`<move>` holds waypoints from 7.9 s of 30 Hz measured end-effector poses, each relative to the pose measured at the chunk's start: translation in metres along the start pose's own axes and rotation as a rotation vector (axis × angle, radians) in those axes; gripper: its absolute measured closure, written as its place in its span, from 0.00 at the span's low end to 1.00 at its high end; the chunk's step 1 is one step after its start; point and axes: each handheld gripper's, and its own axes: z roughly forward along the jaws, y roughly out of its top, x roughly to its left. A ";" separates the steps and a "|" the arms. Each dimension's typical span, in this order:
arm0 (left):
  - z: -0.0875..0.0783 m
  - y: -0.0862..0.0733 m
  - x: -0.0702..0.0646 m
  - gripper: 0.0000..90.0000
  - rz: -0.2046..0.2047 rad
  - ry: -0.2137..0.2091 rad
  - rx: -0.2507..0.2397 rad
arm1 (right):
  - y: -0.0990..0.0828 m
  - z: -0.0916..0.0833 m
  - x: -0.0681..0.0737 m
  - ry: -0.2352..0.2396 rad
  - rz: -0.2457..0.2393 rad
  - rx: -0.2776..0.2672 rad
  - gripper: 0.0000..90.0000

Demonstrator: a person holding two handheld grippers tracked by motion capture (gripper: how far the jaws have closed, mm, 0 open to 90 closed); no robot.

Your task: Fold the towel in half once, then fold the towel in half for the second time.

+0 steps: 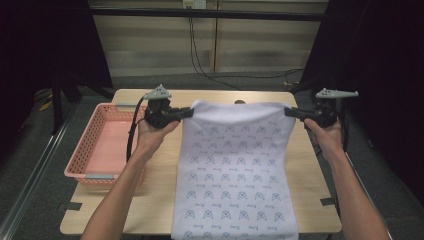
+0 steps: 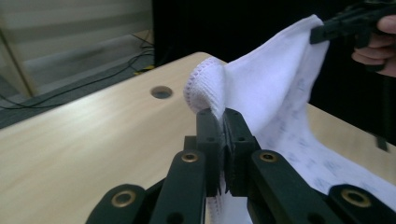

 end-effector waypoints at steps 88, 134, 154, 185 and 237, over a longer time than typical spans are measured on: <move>0.122 -0.086 0.080 0.97 -0.132 0.284 0.367 | -0.087 0.122 -0.036 -0.231 0.097 0.325 0.96; -0.050 0.010 -0.022 0.97 -0.017 0.008 -0.023 | -0.001 -0.053 0.052 -0.005 -0.040 -0.057 0.96; -0.047 -0.153 -0.082 0.94 -0.043 -0.119 0.292 | -0.155 -0.063 0.108 0.107 -0.011 0.215 0.89; -0.012 -0.138 -0.043 0.64 -0.083 -0.095 0.320 | -0.150 -0.035 0.102 0.053 -0.046 0.284 0.57; -0.016 -0.151 -0.088 0.75 0.017 -0.178 0.417 | -0.162 -0.023 0.112 0.001 -0.093 0.385 0.66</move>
